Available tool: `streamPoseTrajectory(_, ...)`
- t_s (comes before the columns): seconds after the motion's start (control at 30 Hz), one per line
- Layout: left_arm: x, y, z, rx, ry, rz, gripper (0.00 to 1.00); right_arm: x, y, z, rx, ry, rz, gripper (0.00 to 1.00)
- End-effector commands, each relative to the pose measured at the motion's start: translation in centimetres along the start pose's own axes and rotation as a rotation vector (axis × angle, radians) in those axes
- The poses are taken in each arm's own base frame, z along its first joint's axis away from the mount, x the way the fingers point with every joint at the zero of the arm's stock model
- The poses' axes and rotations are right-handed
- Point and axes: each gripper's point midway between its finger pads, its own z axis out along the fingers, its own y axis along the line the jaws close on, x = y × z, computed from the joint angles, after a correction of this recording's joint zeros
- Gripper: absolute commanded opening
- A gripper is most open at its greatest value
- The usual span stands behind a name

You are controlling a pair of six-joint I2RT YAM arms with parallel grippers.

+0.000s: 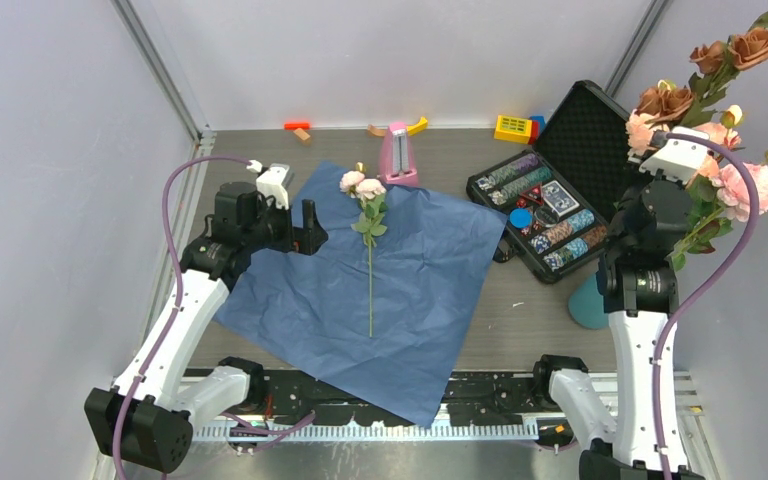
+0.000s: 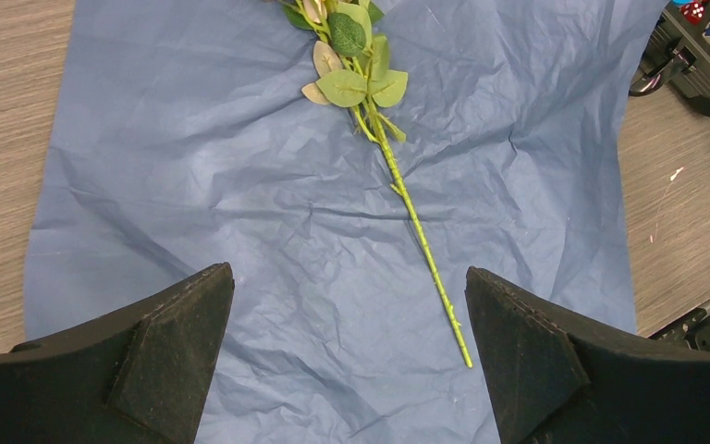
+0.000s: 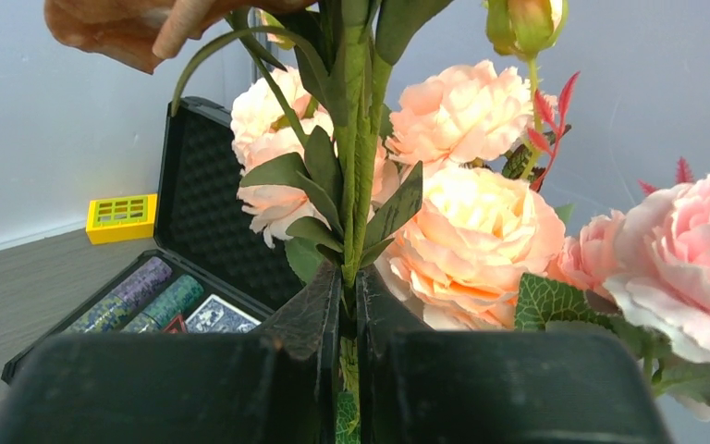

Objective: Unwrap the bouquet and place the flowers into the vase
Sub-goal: Insert the fake flower into the vase.

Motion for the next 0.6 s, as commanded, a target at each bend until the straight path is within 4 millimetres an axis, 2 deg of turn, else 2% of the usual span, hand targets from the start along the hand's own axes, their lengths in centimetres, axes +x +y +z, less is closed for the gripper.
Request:
streamPoseTrajectory(0.0,-0.5,0.1,-0.4,-0.004,-0.02,0.021,1.0,-1.4,-1.1,-0.5,0.046,-0.068,0.038,0.0)
streamPoseTrajectory(0.27,-0.6,-0.3,-0.5,0.014,-0.021,0.02,1.0,1.5,-2.6,-1.5,0.135,-0.029,0.055,0.0)
streamPoseTrajectory(0.57,-0.5,-0.1,-0.4,0.005,-0.014,0.022,1.0,3.5,-3.6,-2.2,0.194,0.005,0.055,0.01)
